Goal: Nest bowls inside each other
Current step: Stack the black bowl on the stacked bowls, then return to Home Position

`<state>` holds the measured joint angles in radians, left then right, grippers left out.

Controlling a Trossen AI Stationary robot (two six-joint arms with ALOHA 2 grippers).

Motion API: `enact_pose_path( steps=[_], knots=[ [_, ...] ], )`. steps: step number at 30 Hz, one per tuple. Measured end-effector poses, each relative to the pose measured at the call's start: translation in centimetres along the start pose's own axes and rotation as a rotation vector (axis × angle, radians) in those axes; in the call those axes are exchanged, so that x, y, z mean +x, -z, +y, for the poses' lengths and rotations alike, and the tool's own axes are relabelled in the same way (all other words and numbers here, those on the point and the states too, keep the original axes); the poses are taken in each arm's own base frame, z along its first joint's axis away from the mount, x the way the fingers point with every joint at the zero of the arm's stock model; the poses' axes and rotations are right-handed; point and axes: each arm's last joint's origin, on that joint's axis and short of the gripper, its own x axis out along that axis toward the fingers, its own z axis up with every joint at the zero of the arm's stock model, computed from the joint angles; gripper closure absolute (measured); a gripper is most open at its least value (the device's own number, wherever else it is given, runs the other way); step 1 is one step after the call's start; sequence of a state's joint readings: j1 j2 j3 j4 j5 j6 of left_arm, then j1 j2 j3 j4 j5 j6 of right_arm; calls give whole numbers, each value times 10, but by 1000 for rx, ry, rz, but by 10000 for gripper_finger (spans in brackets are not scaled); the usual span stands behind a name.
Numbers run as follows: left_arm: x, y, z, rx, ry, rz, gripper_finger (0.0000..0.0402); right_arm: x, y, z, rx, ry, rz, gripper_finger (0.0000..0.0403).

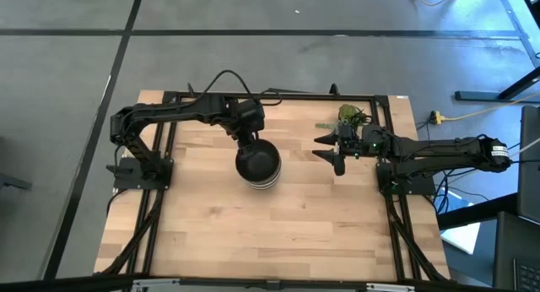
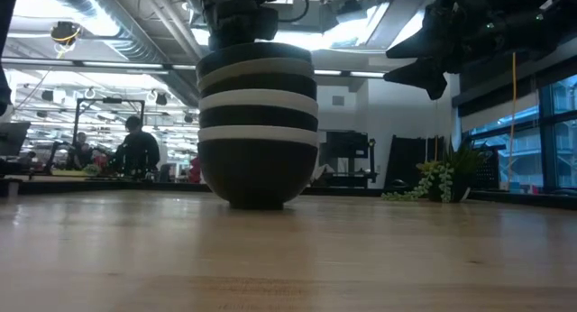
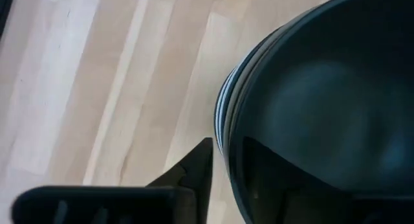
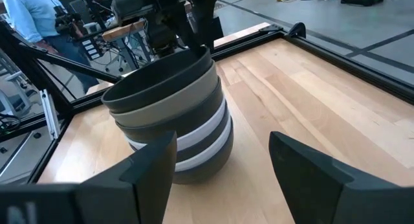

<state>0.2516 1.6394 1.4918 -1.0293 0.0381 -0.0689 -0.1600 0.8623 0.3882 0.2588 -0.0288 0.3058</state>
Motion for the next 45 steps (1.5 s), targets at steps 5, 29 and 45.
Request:
enact_pose_path(
  steps=[5, 29, 45],
  knots=[
    [0, 0, -2, 44, -40, -1, 277, 0, 0, 0, 0, 0, 0, 155],
    [-149, 46, -8, 95, -162, -588, 213, 0, -2, 0, -4, -5, -18, 155],
    [-175, 156, -8, 125, -54, -771, 212, -26, -21, 9, -186, -85, -177, 155]
  ],
)
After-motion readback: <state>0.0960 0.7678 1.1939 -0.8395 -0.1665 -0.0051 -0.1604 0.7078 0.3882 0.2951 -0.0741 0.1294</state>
